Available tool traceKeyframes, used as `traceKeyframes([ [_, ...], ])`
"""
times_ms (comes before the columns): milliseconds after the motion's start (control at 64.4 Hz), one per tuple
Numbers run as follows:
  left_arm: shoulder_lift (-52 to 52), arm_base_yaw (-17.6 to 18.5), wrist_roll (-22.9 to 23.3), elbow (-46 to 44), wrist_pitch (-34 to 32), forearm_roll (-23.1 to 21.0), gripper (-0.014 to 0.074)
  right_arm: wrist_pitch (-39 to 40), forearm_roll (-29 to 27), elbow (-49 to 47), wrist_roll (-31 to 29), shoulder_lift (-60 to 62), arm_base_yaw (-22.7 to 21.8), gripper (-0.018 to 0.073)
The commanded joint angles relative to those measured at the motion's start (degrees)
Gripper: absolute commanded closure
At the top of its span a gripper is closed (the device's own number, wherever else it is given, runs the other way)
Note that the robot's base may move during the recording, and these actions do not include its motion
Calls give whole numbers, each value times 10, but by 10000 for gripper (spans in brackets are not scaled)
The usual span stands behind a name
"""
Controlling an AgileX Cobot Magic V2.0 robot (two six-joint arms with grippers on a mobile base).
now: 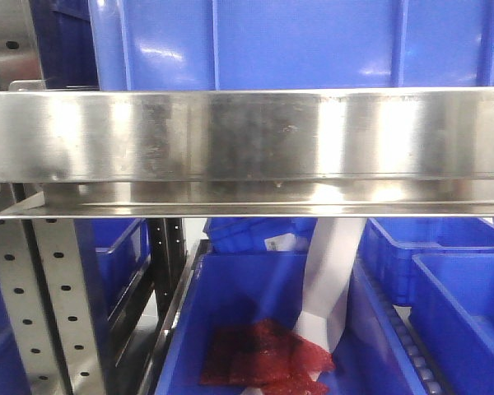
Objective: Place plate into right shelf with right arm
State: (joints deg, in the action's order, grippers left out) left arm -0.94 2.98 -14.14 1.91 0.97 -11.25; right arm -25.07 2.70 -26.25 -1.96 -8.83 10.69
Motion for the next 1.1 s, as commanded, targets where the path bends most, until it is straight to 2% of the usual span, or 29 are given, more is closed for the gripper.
traceKeyframes([
  [0, -6, 3, 1, 4, -48, -1, 643, 65, -51, 3, -79, -1, -44, 505],
  [93, -6, 3, 1, 4, -48, -1, 643, 108, -63, 53, -84, 23, -84, 505],
  [233, -6, 3, 1, 4, -48, -1, 643, 173, -67, 153, -75, 78, -117, 505],
  [326, -6, 3, 1, 4, -48, -1, 643, 198, -68, 216, -72, 103, -126, 505],
  [450, -6, 3, 1, 4, -48, -1, 643, 251, -74, 278, -32, 102, -126, 505],
  [497, -6, 3, 1, 4, -48, -1, 643, 232, -73, 276, -16, 102, -126, 505],
  [1087, -6, 3, 1, 4, -48, -1, 643, 242, -69, 275, -17, 102, -126, 505],
])
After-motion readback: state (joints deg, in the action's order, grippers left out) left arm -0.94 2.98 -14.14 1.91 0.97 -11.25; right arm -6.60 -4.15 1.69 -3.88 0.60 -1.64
